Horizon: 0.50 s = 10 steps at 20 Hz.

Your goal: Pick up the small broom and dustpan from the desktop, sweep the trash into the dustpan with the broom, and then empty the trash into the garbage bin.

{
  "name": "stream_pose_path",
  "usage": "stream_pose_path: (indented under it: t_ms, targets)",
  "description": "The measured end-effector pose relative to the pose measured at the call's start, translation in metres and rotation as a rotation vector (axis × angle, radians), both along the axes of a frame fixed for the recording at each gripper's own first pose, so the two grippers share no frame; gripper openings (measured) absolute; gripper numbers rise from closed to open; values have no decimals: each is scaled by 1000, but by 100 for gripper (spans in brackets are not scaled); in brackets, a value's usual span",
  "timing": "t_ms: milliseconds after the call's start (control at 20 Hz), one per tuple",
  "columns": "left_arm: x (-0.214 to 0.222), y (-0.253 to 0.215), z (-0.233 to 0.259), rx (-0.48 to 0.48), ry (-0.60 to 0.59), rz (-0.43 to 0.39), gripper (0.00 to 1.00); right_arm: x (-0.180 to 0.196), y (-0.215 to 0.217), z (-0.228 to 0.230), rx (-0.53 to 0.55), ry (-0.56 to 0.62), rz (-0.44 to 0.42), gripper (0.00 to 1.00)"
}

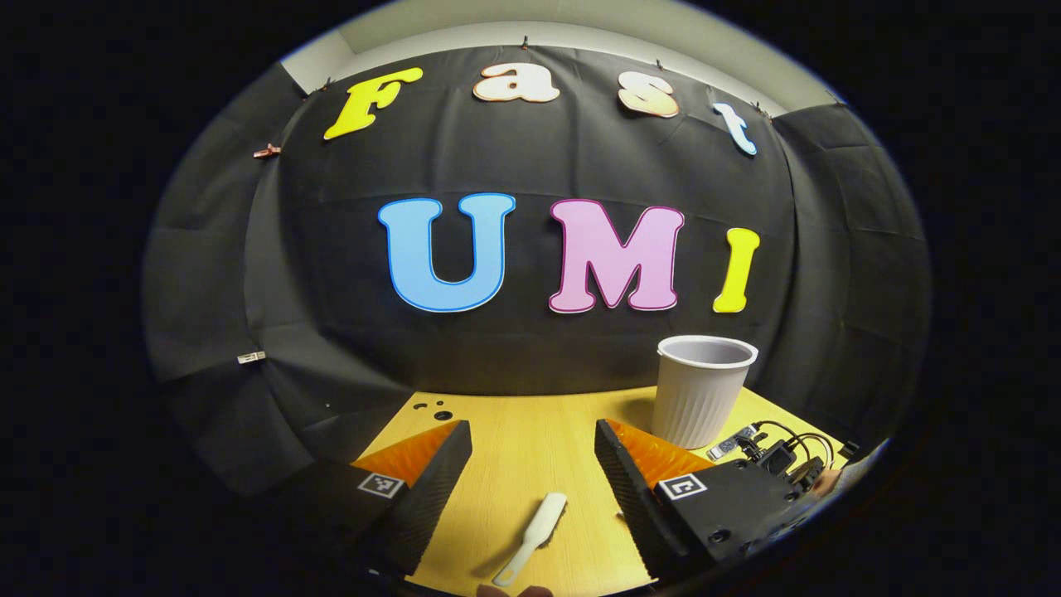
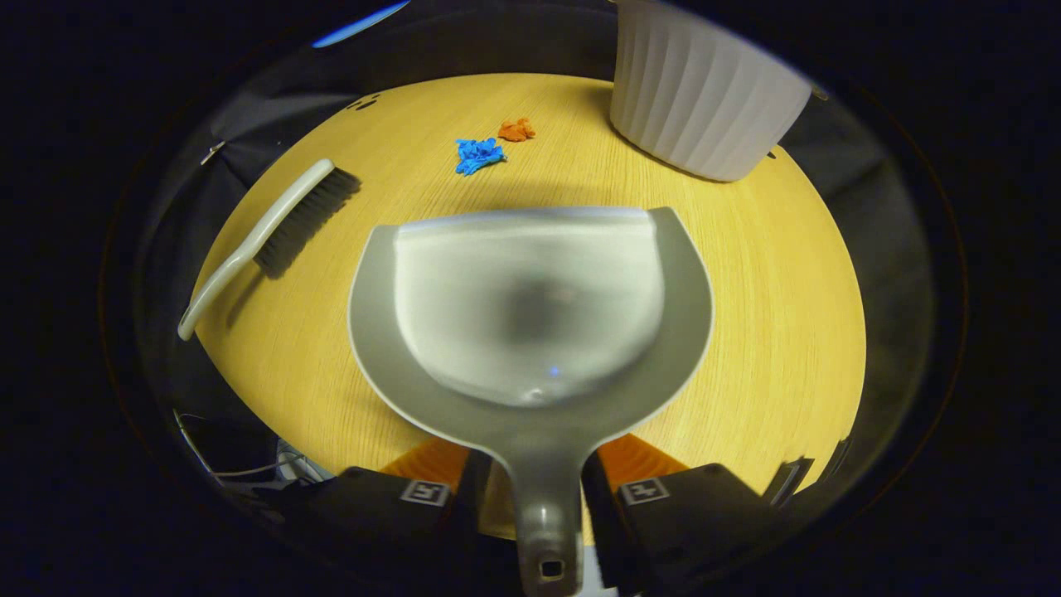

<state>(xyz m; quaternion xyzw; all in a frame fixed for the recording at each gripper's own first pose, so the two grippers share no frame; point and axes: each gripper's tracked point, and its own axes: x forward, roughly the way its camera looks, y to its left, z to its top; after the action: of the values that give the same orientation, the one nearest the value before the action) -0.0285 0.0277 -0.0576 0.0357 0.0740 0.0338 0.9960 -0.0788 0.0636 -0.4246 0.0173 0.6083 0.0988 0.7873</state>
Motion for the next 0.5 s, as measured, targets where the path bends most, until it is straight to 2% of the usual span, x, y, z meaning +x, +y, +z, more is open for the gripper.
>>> stream_pose_path:
  t_ms: [50, 150, 200, 250, 500]
  targets:
    - [2, 0, -1, -2, 5, 5, 96, 2, 1, -1, 3, -3, 6, 38]
    - [8, 2, -9, -4, 22, 18, 96, 7, 0, 1, 14, -47, 27, 38]
    - [11, 2, -12, -6, 34, 20, 96, 5, 1, 1, 24, -44, 43, 34]
    - [14, 2, -16, -7, 46, 23, 95, 7, 2, 3, 41, -42, 68, 38]
    - [27, 0, -66, -58, 206, -10, 96, 8, -15, 26, 69, -89, 122, 36]
